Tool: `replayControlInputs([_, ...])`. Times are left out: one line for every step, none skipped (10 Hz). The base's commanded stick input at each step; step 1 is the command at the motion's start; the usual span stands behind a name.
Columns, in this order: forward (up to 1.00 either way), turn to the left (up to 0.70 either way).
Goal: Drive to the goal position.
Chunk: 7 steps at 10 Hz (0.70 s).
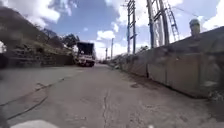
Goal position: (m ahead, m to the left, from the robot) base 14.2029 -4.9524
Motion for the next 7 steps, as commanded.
replayControlInputs([0.7,0.0])
replayControlInputs([0.7,0.0])
replayControlInputs([0.7,0.0])
replayControlInputs([0.7,0.0])
replayControlInputs([0.7,0.0])
replayControlInputs([0.7,0.0])
replayControlInputs([0.7,0.0])
